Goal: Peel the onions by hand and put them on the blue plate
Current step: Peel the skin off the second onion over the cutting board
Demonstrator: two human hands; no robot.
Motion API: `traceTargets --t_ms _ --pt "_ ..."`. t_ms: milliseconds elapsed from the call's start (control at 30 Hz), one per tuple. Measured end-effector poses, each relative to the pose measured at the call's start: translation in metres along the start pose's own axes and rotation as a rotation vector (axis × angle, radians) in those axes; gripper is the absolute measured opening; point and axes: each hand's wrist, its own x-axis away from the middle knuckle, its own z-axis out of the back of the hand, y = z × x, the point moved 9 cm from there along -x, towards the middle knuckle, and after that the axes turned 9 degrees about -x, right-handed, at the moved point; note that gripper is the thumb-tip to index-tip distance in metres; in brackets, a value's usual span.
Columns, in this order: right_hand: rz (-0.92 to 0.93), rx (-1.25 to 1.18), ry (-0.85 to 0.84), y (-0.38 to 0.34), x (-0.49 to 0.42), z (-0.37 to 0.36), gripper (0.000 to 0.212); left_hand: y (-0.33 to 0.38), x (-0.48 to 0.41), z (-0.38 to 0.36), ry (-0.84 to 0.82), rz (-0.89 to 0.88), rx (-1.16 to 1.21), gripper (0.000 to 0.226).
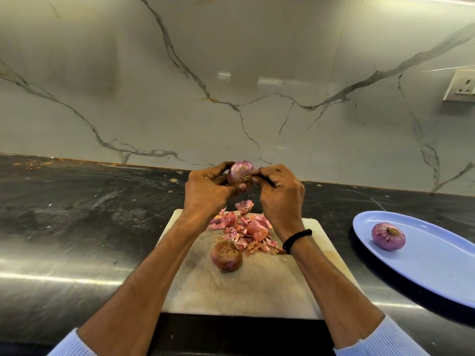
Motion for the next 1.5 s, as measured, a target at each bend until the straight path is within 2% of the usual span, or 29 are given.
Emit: traceTargets --t_ms 167,333,500,700,900,1100,1333,1500 --pt "0.013 0.016 0.052 -0.004 0.001 0.005 0.016 0.001 0.002 -0.003 -0.015 0.021 0.061 0.048" --pt "0.031 0.028 0.056 -0.005 0.001 0.004 0.015 0.004 0.004 -0.004 -0.028 0.001 0.053 0.053" --pt "0.043 0.021 0.072 -0.006 0.000 0.006 0.014 0.006 0.004 -0.003 -0.012 -0.012 0.032 0.048" --pt "0.066 0.054 0.021 -0.007 0.001 -0.001 0.017 0.003 0.003 -0.001 0.000 0.012 0.041 0.052" --pt "0.038 0.056 -0.066 -0.005 -0.001 -0.005 0.014 -0.002 0.002 -0.005 -0.026 0.053 0.117 0.046" --pt "-0.124 -0.083 0.009 0.010 -0.005 0.005 0.016 -0.005 -0.001 -0.001 0.002 0.062 0.128 0.055" --pt "-0.184 -0.168 0.018 0.014 -0.003 0.001 0.012 -0.001 -0.001 -0.001 -0.004 0.043 0.153 0.059" --pt "-0.039 -0.041 0.009 0.002 -0.002 0.001 0.012 0.002 0.003 -0.008 -0.052 0.039 0.135 0.046"
